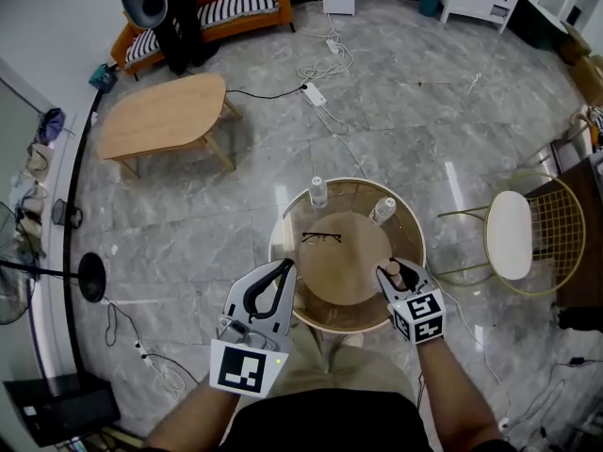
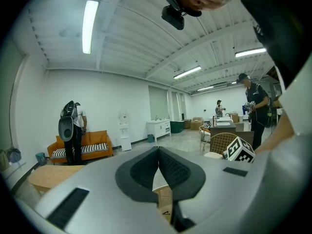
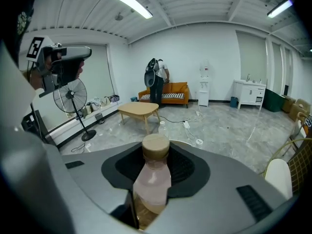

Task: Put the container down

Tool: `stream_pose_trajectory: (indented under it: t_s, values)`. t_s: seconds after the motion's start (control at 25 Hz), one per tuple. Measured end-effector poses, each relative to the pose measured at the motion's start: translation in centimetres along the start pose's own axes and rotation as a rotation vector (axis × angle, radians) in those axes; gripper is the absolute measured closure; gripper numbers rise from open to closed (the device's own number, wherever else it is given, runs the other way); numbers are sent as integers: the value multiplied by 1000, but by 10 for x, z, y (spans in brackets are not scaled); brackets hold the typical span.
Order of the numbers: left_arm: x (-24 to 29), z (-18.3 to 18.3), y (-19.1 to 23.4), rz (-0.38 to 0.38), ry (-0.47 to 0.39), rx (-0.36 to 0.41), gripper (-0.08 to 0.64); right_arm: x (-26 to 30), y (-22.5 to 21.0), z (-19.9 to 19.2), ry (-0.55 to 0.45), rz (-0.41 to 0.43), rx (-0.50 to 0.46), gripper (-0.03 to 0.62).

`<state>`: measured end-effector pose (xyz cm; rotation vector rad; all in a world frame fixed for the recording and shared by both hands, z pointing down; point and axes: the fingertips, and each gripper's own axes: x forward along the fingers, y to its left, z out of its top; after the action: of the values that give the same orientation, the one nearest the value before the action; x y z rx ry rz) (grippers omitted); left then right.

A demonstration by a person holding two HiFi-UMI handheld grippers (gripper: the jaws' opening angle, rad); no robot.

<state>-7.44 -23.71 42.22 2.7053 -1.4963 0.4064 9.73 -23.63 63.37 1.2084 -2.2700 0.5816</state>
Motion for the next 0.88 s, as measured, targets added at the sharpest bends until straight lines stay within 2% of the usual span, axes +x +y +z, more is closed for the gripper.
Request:
stream_pose_trajectory:
  t_s: [0.48, 0.88]
  values:
    - [17, -17, 12, -21, 23, -21, 545, 40, -13, -47, 81, -21, 69, 445]
    - [38, -29, 20, -34, 33, 1, 545, 70, -29, -76, 118, -46, 86, 445]
